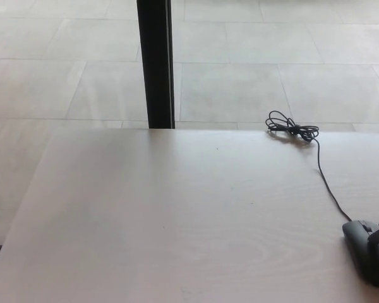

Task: The robot uses its right fingers to click on the left button of the black mouse placed on the table.

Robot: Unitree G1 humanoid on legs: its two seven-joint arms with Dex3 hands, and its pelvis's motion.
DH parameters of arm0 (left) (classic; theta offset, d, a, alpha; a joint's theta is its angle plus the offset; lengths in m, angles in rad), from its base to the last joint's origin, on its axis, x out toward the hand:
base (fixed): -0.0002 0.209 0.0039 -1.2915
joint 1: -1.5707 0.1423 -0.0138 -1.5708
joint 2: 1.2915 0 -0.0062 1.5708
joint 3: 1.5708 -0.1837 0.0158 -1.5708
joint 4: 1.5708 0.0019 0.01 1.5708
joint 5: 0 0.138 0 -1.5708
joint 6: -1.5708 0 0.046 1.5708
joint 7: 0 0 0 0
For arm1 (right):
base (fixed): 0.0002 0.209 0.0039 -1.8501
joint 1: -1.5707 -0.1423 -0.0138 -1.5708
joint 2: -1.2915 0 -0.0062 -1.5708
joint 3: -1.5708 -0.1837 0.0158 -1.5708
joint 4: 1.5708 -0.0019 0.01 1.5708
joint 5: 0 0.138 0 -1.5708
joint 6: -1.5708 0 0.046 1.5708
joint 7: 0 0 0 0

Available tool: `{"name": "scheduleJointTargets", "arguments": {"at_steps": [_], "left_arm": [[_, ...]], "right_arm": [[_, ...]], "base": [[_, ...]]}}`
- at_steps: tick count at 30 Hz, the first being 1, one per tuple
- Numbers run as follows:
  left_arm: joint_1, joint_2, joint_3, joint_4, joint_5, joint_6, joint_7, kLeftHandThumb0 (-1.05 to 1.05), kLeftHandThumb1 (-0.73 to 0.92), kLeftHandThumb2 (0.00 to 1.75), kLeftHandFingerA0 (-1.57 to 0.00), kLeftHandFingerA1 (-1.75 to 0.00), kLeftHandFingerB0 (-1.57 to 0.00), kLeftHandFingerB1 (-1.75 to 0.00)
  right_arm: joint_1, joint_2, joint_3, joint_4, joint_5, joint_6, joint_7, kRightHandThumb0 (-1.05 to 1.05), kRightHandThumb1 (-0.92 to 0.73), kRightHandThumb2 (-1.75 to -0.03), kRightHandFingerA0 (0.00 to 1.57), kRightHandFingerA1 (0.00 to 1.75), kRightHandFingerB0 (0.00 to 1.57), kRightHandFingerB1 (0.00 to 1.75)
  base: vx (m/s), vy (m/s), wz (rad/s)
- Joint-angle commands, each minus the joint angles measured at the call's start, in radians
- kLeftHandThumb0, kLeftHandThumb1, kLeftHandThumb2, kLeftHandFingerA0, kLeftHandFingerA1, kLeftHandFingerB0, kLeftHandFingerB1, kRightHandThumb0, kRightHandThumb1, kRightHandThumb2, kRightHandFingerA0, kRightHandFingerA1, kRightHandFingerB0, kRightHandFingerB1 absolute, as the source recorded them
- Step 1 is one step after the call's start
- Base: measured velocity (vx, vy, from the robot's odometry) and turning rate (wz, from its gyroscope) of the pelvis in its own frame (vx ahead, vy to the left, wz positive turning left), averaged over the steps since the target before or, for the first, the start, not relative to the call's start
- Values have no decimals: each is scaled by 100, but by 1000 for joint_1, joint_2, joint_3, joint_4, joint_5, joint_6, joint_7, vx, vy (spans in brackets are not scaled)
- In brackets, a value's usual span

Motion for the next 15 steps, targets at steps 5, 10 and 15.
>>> {"name": "scheduleJointTargets", "arguments": {"at_steps": [5, 10, 15], "left_arm": [[16, 28, -13, 0, -5, -37, -11, -20, 77, 63, -65, -55, -59, -47], [19, 20, -7, -22, -26, -13, -8, -20, 74, 62, -66, -56, -61, -48], [14, 25, -7, 1, -32, -21, -20, -13, 74, 62, -65, -52, -61, -48]], "right_arm": [[-61, 9, -48, 38, 2, 2, 59, -16, -58, -64, 79, 161, 62, 45], [-73, 20, -56, 26, -7, -8, 67, -14, -55, -64, 81, 161, 64, 45], [-77, 35, -49, 14, -27, -17, 59, -13, -52, -69, 82, 164, 65, 45]], "base": [[0, 0, 0], [0, 0, 0], [0, 0, 0]]}}
